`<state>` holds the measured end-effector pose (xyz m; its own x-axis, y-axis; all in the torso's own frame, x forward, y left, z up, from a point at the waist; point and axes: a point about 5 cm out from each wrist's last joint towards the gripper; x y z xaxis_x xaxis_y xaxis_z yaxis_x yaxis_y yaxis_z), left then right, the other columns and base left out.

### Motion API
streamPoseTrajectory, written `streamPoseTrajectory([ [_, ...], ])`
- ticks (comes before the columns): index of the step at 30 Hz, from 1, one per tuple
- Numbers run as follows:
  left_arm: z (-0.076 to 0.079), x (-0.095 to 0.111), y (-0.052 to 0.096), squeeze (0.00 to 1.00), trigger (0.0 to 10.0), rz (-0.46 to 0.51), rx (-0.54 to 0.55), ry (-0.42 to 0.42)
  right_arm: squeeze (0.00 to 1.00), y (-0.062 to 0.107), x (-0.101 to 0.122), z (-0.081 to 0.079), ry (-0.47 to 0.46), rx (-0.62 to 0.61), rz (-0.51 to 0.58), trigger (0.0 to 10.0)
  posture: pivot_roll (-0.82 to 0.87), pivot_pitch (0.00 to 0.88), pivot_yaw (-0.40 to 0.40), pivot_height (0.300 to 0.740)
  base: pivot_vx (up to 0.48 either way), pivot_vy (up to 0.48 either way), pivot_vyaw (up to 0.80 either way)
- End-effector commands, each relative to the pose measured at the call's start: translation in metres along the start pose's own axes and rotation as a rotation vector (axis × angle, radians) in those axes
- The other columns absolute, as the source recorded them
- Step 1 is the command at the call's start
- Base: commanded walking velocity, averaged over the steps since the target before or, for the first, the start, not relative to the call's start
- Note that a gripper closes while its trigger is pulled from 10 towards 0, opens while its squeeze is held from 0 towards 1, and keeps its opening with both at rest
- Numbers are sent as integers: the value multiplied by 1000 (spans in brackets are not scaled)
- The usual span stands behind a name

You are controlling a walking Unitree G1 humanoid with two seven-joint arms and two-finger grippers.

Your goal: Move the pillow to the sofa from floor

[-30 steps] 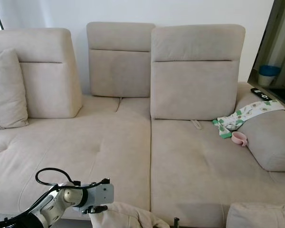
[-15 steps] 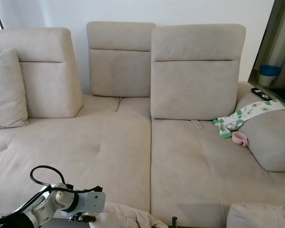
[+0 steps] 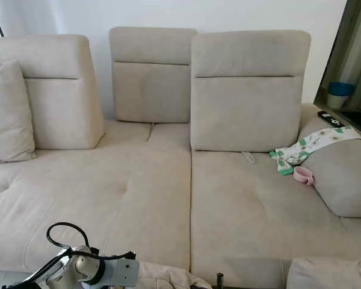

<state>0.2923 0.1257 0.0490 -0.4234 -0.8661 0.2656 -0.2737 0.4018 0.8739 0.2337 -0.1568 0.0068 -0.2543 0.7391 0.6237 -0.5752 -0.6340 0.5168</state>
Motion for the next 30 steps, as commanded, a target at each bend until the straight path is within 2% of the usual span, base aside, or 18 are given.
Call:
streamPoseTrajectory([
  [1,7,-1,-5,0,10000,-29,-30,-22,0,0,6,3,27,-17,34,0,60,0,29,580,0,0,0],
  [8,10,3,-11,0,10000,-20,-34,2,0,-2,18,19,50,-106,97,0,61,0,29,580,0,0,0],
  [9,11,4,-12,0,4667,-13,-44,9,0,-1,20,24,55,-135,109,0,60,0,30,580,0,0,0],
  [10,12,5,-12,0,4667,-8,-51,14,0,0,22,26,58,-153,117,0,60,0,30,580,0,0,0],
  [11,13,5,-12,0,0,-3,-55,16,0,1,24,31,67,-184,130,0,60,0,30,580,0,0,0],
  [18,12,6,-10,0,0,12,-56,11,0,5,33,46,107,-296,178,0,58,0,29,580,0,0,0],
  [20,12,6,-10,0,0,12,-56,11,0,5,33,46,107,-296,178,0,58,0,29,580,0,0,0],
  [23,-7,6,-3,0,0,10,41,12,0,6,37,52,112,-349,194,0,59,0,28,580,0,0,0],
  [24,-7,6,-3,0,0,10,41,12,0,6,37,52,112,-349,194,0,59,0,28,580,0,0,0],
  [25,-17,6,1,0,0,2,102,20,0,6,37,53,103,-366,195,0,60,0,28,580,0,0,0],
  [26,-17,6,1,0,0,2,102,20,0,6,37,53,103,-366,195,0,60,0,28,580,0,0,0],
  [27,-30,5,8,0,0,-16,182,35,0,5,38,54,87,-385,195,118,60,0,29,580,0,0,0],
  [28,-30,5,8,0,0,-16,182,35,0,5,38,54,87,-385,195,118,60,0,29,580,0,0,0],
  [29,-43,3,16,0,0,-42,267,53,0,5,38,55,54,-408,198,10000,61,0,28,580,0,0,0],
  [30,-51,2,22,0,0,-58,321,64,0,4,39,55,32,-424,199,10000,62,0,28,580,0,0,0],
])
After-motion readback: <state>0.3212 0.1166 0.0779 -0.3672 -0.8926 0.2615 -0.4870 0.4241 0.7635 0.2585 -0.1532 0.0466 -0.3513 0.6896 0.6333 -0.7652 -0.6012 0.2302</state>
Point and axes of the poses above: a point about 5 cm out from each wrist's last joint towards the gripper, its own y axis pointing back from the gripper into the wrist, its own x axis along the axis of the wrist's last joint, z = x × y, and after that the axes turned 14 degrees about -y, right-handed
